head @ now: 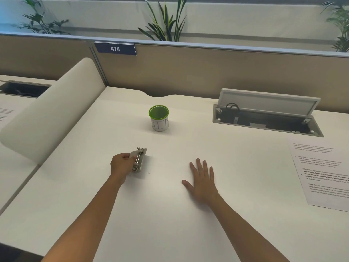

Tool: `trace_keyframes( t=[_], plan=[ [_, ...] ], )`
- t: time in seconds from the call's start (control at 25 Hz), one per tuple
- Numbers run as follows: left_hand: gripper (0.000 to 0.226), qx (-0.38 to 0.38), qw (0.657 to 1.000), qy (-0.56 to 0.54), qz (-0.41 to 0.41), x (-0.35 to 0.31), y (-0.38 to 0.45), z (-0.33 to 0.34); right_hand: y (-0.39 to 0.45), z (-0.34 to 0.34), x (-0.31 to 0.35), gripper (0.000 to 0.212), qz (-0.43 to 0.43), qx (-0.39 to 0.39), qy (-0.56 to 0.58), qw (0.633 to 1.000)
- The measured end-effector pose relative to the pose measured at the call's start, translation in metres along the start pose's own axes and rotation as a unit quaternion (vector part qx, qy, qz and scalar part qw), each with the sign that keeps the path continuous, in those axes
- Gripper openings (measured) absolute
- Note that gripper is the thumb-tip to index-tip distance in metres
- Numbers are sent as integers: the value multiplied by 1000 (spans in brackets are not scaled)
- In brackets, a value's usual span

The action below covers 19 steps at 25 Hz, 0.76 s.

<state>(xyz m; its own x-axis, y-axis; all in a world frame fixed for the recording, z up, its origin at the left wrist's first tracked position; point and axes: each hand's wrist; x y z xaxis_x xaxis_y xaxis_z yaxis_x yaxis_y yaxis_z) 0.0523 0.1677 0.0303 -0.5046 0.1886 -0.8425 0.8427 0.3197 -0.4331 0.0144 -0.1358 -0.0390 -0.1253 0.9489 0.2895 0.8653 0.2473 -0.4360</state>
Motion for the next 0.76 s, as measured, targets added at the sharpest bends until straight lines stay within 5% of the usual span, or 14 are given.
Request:
trace_keyframes(
  t=[0.2,0.28,0.4,0.52,0.6,0.76],
  plan=[
    [14,0,997,75,11,1,-2,9,0,1,-1,84,0,1,2,1000],
    [19,65,997,-45,-17,0,1,8,0,1,-1,83,0,1,3,1000],
    [23,231,927,-280,-92,0,-4,-1,0,0,-1,83,1,4,3,1000],
    [29,306,880,-344,-116,5,-7,-11,-1,-1,0,83,-1,7,7,1000],
    [29,321,883,-322,-114,5,-9,-13,-2,-2,0,83,1,12,6,1000],
    [20,257,955,-142,-41,-2,-6,-9,-1,-3,1,83,5,19,3,1000]
  ],
)
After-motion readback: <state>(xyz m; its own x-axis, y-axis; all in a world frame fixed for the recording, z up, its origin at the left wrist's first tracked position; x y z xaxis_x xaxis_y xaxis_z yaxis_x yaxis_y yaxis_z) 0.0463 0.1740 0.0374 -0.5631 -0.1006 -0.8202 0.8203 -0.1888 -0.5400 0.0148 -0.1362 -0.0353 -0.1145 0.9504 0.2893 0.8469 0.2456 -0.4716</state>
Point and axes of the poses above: each hand's wrist, its own y-axis towards the middle knuckle, its own z-axis out of the palm, x = y × z, and after that the axes turned 13 degrees about x, right-handed
